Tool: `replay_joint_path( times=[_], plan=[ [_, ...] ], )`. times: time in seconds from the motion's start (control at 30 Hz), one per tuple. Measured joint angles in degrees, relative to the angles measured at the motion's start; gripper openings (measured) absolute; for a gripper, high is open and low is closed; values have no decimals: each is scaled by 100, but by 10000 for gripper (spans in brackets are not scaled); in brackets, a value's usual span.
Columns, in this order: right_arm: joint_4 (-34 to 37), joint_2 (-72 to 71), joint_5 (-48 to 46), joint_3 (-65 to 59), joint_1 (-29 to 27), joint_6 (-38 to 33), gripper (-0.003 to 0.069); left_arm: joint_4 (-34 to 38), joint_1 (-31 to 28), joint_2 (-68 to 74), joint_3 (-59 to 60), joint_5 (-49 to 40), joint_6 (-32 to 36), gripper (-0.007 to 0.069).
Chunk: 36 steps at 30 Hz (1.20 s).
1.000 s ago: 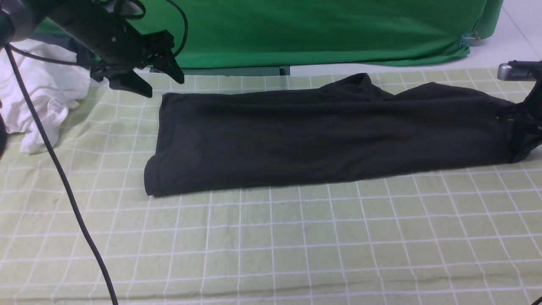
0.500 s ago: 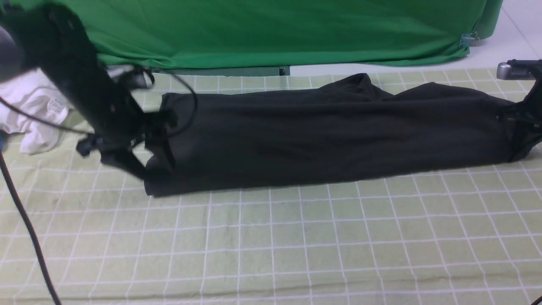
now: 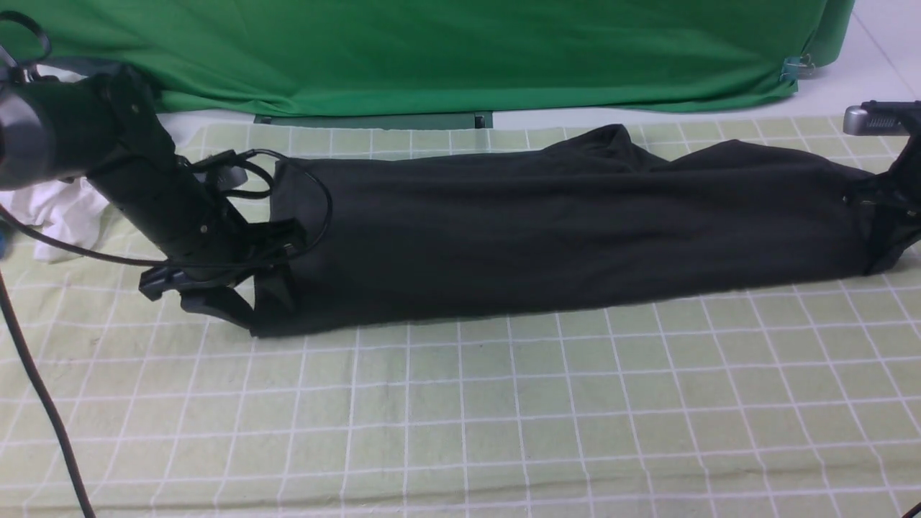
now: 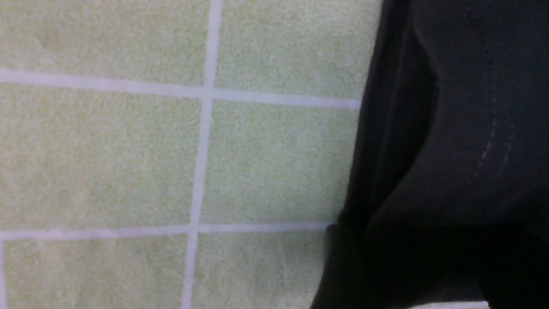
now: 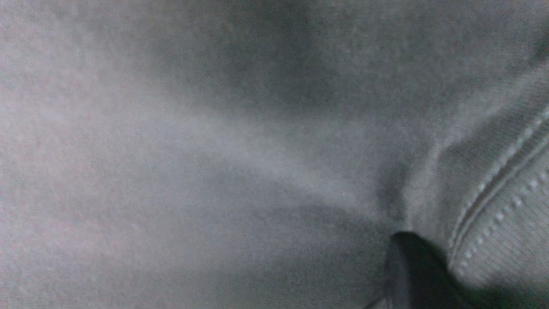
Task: Fold a long-sleeved shirt over a green coffee tablecloth.
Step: 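Fold the right end of the dark garment over onto its left end with the right gripper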
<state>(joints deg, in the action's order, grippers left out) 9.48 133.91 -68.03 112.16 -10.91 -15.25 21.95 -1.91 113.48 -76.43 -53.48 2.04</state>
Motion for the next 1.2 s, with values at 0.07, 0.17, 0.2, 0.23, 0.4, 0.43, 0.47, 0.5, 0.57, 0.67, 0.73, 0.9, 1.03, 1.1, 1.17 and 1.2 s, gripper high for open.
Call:
replay_joint_path(
  times=[0.07, 0.17, 0.2, 0.23, 0.4, 0.43, 0.47, 0.5, 0.57, 0.67, 0.73, 0.9, 1.03, 1.1, 1.17, 1.2],
  plan=[
    [0, 0, 0, 0, 0, 14, 30, 14, 37, -7, 63, 36, 6, 400],
    [0, 0, 10, 0, 0, 34, 30, -32, 56, 37, 140, 35, 6, 325],
    [0, 0, 10, 0, 0, 51, 30, -38, 61, 56, 140, 30, 6, 293],
    [0, 0, 10, 0, 0, 71, 30, -38, 61, 56, 140, 30, 6, 285],
    [0, -6, -78, -18, 0, 338, 30, 42, 72, 64, 178, 48, 39, 52],
    [0, -12, -84, -32, 0, 367, 30, 41, 72, 51, 183, 28, 55, 41],
    [0, -46, -84, -80, 0, 377, 30, 36, 72, 36, 190, -37, 105, 27],
    [-7, -99, -81, -153, 0, 394, 29, 29, 72, 10, 210, -94, 129, 23],
    [-28, -244, -95, -367, 0, 417, 29, 21, 78, -76, 239, -236, 135, 22],
    [-141, -565, -99, -756, 0, 423, 29, 17, 125, -248, 246, -463, 153, 22],
    [-190, -700, -99, -918, 0, 423, 29, 17, 164, -302, 246, -553, 153, 22],
    [-394, -1398, -106, -1667, -116, 441, 29, 17, 478, -636, 585, -713, 281, 22],
    [-515, -2096, -106, -2305, -216, 441, 29, 57, 674, -981, 1059, -486, 325, 22],
    [-567, -2379, -113, -2557, -256, 441, 29, 69, 703, -1108, 1256, -410, 348, 22],
    [-694, -2782, -113, -2938, -355, 448, 29, 136, 710, -1278, 1589, -333, 480, 22],
    [-742, -2910, -120, -3034, -384, 453, 29, 172, 710, -1335, 1732, -289, 523, 22]
  ],
)
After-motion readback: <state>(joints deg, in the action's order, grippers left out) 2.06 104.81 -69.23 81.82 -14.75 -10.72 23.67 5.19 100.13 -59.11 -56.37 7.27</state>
